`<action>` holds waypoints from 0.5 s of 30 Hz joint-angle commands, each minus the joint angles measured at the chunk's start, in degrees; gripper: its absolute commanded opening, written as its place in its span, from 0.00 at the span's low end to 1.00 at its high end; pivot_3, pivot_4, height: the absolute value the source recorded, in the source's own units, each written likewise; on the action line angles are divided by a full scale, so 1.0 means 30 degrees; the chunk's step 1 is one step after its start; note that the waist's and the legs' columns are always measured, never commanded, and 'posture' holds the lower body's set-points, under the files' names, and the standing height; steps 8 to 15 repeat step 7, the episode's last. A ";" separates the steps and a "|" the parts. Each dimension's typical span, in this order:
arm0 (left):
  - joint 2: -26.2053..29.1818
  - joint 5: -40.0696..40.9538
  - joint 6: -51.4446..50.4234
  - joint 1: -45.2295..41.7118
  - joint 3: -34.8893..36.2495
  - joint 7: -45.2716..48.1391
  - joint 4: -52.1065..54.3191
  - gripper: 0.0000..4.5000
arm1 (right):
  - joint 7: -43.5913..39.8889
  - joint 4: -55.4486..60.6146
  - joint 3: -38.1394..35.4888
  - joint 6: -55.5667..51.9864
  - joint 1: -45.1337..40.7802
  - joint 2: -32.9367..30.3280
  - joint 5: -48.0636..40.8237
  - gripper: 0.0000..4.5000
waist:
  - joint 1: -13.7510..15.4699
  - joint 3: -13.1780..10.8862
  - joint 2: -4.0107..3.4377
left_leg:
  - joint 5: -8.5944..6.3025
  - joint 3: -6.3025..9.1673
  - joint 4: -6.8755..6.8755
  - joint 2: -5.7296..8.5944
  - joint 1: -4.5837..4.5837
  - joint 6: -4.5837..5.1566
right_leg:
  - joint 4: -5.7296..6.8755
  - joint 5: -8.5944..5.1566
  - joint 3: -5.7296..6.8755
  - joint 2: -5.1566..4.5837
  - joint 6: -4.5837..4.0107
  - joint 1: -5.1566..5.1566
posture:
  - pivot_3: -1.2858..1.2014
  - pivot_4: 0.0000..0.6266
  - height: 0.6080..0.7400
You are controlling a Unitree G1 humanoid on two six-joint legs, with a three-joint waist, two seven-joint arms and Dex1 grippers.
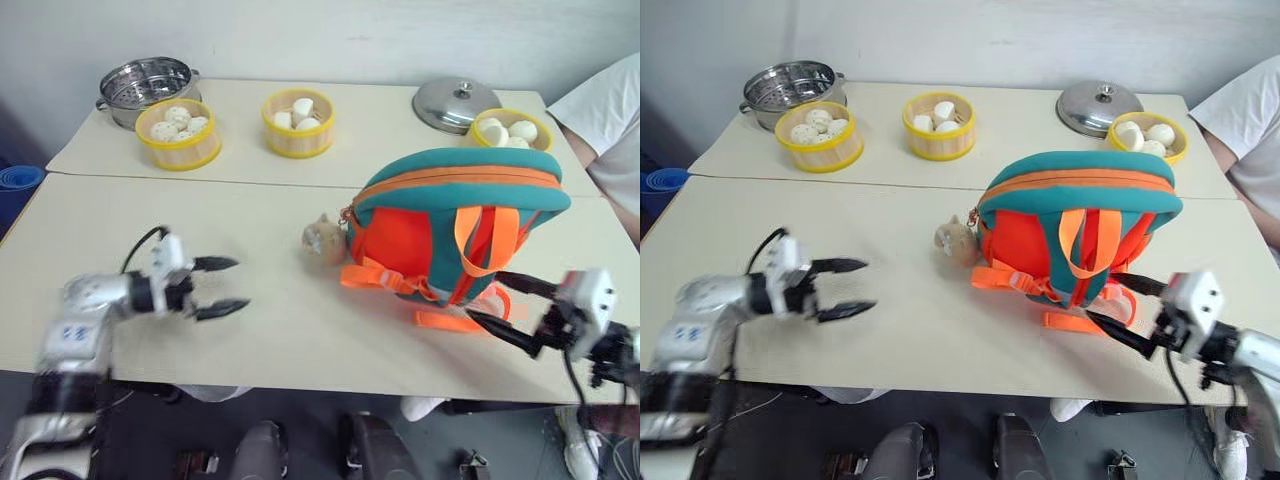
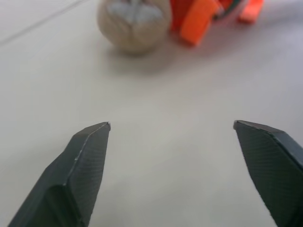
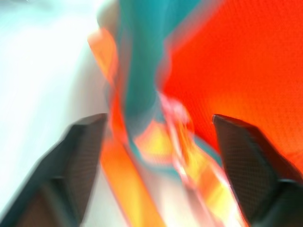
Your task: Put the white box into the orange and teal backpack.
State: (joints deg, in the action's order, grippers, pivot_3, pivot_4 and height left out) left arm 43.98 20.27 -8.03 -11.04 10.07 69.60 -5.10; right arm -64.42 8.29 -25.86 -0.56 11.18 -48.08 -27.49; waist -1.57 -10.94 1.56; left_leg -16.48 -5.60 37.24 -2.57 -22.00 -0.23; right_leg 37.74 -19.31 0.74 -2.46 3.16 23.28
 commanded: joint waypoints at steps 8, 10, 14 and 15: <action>0.0065 -0.1006 0.3689 0.3760 0.2443 -0.2670 0.2558 1.00 | -0.2292 -0.7726 -0.0579 0.7643 -0.1253 -0.0804 0.2292 0.99 | 0.0014 0.0003 -0.0007 | -0.0073 0.0006 -0.0061 -0.0002 0.0306 0.0049 | -0.0073 -0.0020 0.0025 -0.0034 -0.0046 -0.0317 | 0.52 0.24 1.00; 0.0065 -0.1006 0.3689 0.3760 0.2443 -0.2670 0.2558 1.00 | -0.2292 -0.7726 -0.0579 0.7643 -0.1253 -0.0804 0.2292 0.99 | 0.0014 0.0003 -0.0007 | -0.0073 0.0006 -0.0061 -0.0002 0.0306 0.0049 | -0.0073 -0.0020 0.0025 -0.0034 -0.0046 -0.0317 | 0.52 0.24 1.00; 0.0065 -0.1006 0.3689 0.3760 0.2443 -0.2670 0.2558 1.00 | -0.2292 -0.7726 -0.0579 0.7643 -0.1253 -0.0804 0.2292 0.99 | 0.0014 0.0003 -0.0007 | -0.0073 0.0006 -0.0061 -0.0002 0.0306 0.0049 | -0.0073 -0.0020 0.0025 -0.0034 -0.0046 -0.0317 | 0.52 0.24 1.00; 0.0065 -0.1006 0.3689 0.3760 0.2443 -0.2670 0.2558 1.00 | -0.2292 -0.7726 -0.0579 0.7643 -0.1253 -0.0804 0.2292 0.99 | 0.0014 0.0003 -0.0007 | -0.0073 0.0006 -0.0061 -0.0002 0.0306 0.0049 | -0.0073 -0.0020 0.0025 -0.0034 -0.0046 -0.0317 | 0.52 0.24 1.00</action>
